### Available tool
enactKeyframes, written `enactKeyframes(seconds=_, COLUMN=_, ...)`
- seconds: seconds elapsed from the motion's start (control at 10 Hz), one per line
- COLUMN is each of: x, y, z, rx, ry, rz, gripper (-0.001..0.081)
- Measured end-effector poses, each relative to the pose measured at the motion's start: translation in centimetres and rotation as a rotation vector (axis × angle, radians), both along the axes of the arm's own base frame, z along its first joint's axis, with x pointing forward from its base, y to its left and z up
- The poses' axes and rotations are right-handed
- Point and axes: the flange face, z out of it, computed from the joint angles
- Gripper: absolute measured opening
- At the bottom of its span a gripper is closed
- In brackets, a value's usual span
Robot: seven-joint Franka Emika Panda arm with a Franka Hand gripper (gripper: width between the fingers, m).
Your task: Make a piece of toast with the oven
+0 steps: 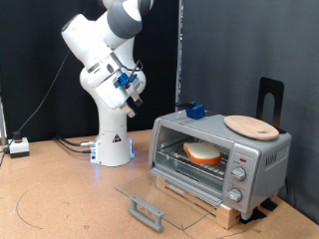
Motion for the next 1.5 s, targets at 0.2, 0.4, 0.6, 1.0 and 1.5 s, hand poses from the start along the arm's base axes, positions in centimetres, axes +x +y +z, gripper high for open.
enactKeyframes(seconds=0.2, x=-0.4, y=0.2, z=0.1, rx=0.008, ry=0.228, rz=-0.050, gripper=0.0809)
enactKeyframes(seconds=0.4, x=0.1, y=-1.0, z=-0.5, rx=0.078, ry=0.441, rz=-0.152, gripper=0.0809)
enactKeyframes(seconds=0.6, x=0.5, y=-2.7, z=-2.1, rx=0.153, ry=0.668, rz=-0.214, gripper=0.0809)
enactKeyframes(seconds=1.0, x=2.0, y=-4.5, z=-3.9, rx=0.245, ry=0.785, rz=-0.264, gripper=0.0809)
enactKeyframes(seconds=1.5, x=3.3, y=-9.4, z=-6.4, rx=0.272, ry=0.709, rz=-0.420, gripper=0.0809)
